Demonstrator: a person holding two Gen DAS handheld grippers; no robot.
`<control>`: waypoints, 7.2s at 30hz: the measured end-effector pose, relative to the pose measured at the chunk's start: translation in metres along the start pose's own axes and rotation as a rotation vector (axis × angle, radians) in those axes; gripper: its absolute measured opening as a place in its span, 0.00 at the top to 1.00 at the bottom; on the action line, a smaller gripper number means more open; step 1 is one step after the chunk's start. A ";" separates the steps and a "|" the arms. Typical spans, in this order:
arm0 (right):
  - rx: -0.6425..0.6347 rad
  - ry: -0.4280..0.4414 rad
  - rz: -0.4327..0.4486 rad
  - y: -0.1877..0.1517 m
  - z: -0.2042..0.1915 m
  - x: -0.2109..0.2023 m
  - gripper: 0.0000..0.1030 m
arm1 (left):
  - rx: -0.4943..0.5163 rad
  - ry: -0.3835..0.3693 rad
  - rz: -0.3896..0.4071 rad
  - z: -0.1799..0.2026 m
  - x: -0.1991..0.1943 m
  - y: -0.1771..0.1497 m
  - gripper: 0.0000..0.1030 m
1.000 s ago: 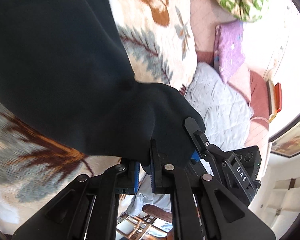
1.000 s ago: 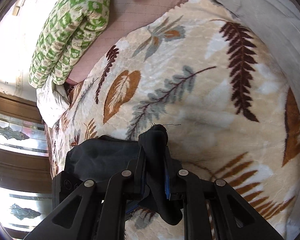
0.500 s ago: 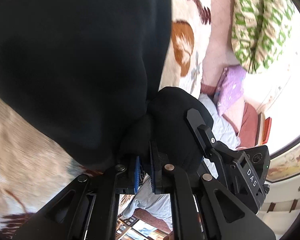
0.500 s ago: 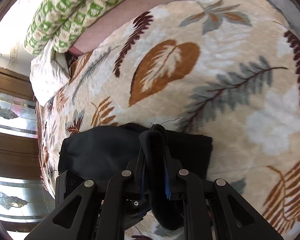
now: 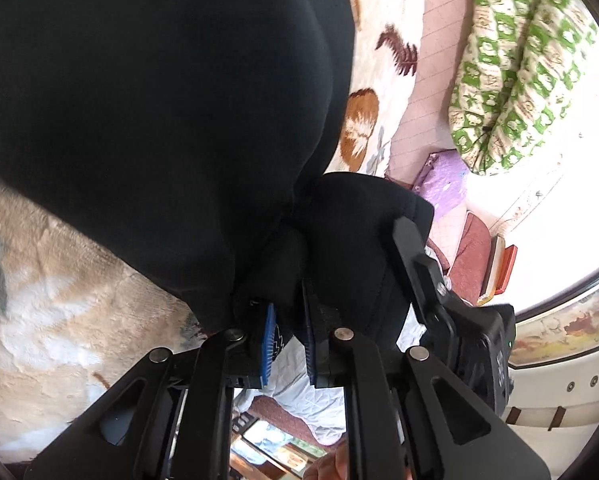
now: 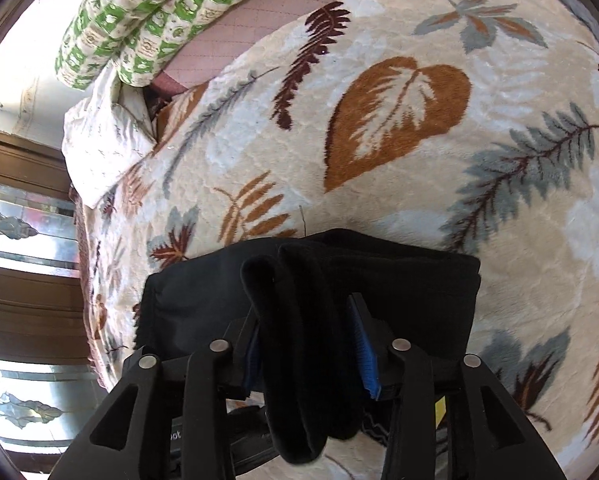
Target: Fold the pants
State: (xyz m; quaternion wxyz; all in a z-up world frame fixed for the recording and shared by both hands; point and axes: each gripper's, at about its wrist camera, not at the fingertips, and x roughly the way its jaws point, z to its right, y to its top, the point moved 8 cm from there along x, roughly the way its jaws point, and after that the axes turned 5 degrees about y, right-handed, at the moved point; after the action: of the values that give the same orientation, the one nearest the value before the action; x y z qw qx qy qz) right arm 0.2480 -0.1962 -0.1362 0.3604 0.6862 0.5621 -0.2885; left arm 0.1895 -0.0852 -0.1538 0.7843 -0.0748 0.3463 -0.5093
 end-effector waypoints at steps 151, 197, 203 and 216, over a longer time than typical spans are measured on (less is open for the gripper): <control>-0.699 -0.198 0.137 -0.144 -0.190 0.153 0.33 | 0.496 0.439 0.232 -0.036 -0.271 0.140 0.83; -0.538 -0.050 0.307 -0.113 -0.177 0.117 0.39 | 0.534 0.306 -0.056 0.002 -0.163 0.143 0.84; -0.535 -0.145 0.360 -0.102 -0.177 0.119 0.45 | 0.482 0.280 -0.047 0.006 -0.164 0.138 0.84; -0.371 0.096 0.432 -0.096 -0.151 0.034 0.79 | 0.535 0.189 -0.060 0.066 -0.131 0.048 0.84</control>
State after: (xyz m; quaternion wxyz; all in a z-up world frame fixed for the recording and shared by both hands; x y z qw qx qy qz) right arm 0.1592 -0.0430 -0.0935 0.5061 0.7252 0.4623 -0.0645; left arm 0.2342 0.0337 -0.0658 0.7249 0.1722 0.2690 -0.6104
